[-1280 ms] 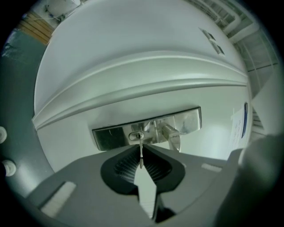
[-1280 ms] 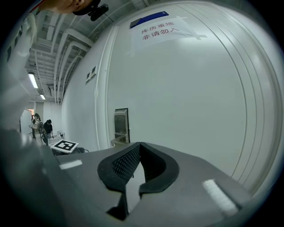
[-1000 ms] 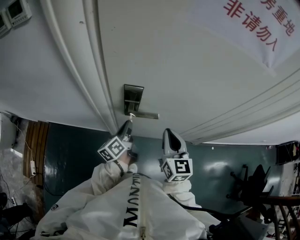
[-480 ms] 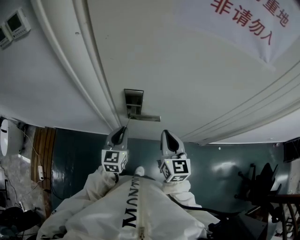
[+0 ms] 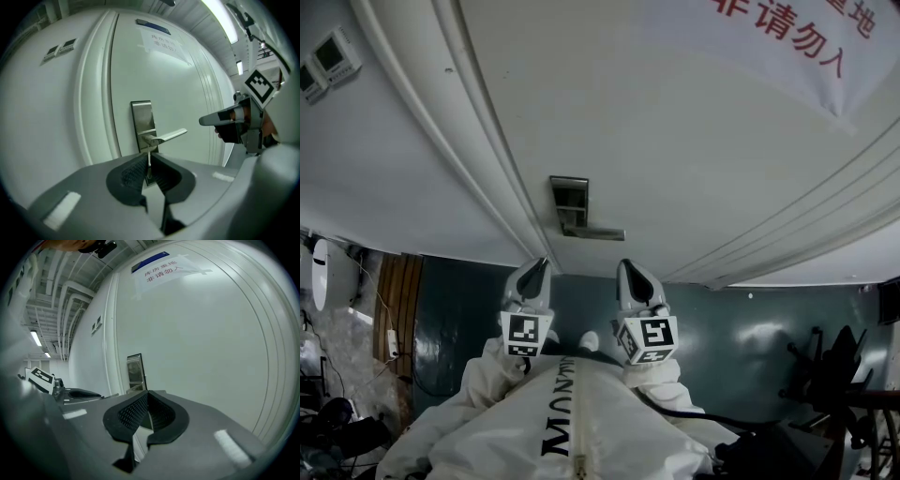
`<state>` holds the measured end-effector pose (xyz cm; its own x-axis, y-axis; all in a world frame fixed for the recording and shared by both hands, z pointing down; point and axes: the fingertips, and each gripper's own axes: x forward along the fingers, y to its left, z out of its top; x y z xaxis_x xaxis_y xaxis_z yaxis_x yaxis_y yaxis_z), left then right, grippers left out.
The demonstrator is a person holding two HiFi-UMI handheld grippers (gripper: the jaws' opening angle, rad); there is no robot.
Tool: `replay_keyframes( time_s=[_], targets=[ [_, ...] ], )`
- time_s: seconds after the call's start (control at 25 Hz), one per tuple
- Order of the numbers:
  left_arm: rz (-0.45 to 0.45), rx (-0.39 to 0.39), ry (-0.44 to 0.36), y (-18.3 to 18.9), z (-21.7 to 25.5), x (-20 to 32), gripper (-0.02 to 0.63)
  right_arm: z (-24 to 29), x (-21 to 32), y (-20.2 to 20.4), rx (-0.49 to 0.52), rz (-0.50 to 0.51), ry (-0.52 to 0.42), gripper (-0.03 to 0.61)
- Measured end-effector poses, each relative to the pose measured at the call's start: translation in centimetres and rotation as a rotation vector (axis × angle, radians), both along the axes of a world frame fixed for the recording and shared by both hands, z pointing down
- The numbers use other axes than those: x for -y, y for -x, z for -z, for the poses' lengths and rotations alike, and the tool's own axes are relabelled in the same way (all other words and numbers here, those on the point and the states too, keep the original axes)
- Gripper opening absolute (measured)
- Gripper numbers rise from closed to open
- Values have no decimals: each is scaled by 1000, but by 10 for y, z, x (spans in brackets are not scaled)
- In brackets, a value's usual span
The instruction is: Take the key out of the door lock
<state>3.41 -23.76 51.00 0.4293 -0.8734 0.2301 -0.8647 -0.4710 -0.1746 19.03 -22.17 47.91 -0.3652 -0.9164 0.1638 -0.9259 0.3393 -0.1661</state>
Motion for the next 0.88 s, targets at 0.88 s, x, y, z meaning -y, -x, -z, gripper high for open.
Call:
replay_keyframes(
  time_s=[0.88],
  targets=[
    [-102, -26, -48, 120, 14, -135, 23, 6, -138, 110, -41, -115, -11, 0]
  ],
)
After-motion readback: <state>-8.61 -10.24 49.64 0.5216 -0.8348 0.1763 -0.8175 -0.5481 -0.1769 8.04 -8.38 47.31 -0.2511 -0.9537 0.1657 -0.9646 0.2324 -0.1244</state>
